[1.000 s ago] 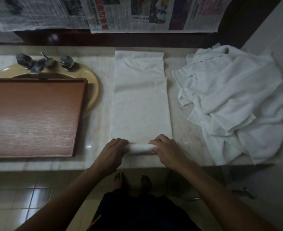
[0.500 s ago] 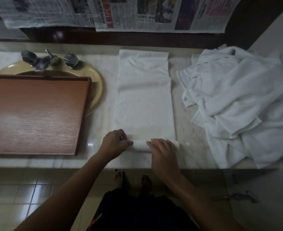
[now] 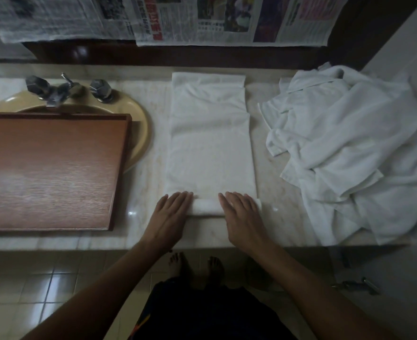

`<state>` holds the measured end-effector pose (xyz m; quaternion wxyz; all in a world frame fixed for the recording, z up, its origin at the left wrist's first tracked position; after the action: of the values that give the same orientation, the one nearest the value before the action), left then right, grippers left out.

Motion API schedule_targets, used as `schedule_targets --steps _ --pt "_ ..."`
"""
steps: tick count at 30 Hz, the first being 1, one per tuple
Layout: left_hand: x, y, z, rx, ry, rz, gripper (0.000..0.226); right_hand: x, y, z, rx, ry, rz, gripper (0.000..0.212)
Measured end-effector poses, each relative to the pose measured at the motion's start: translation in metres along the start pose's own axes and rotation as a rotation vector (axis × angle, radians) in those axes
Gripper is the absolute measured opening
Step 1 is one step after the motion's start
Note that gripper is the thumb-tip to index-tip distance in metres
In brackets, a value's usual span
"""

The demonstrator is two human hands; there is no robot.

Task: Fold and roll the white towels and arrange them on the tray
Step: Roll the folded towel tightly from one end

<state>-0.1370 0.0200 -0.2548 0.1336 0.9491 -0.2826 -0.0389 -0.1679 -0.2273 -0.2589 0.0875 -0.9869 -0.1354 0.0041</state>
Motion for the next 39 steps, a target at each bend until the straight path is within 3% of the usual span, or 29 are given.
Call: schedule_targets --steps 7,10,16,24,29,33,36,39 --pt "-0.006 -0.024 -0.017 -0.126 -0.067 0.062 0.06 -0.004 0.019 -0.011 0.145 -0.024 -0.031 0.06" --pt "-0.014 -0.024 -0.024 -0.263 -0.075 -0.014 0.051 -0.01 0.022 -0.021 0.28 -0.084 0.06 0.049" --pt "-0.019 -0.02 -0.03 -0.453 -0.088 -0.126 0.021 -0.016 0.028 -0.022 0.319 -0.083 0.045 0.036" --pt "0.002 -0.012 -0.036 -0.641 -0.029 -0.542 0.011 0.004 0.023 -0.033 0.28 -0.1 0.154 0.028" --pt "0.015 -0.006 -0.037 -0.674 -0.035 -0.73 0.015 -0.009 -0.003 -0.022 0.216 0.21 0.114 0.042" --pt "0.018 -0.007 -0.038 -0.74 0.01 -0.83 0.023 -0.03 -0.023 -0.004 0.114 0.2 0.107 0.056" --pt "0.012 0.001 -0.035 -0.399 0.161 -0.695 0.041 -0.029 -0.024 0.0 0.053 0.109 0.11 0.067" --pt "-0.001 0.023 -0.018 -0.037 0.182 -0.325 0.06 -0.021 -0.021 -0.001 0.052 0.097 0.109 0.063"
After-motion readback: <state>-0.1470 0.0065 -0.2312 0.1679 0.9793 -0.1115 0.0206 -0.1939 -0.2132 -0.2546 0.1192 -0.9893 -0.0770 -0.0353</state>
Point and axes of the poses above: each hand's wrist, its own x-axis towards the middle knuckle, its own z-axis out of the palm, y = z × x, the point moved 1 cm from there along x, towards the middle knuckle, and after that the axes turned 2 degrees about z, right-handed, at the moved point
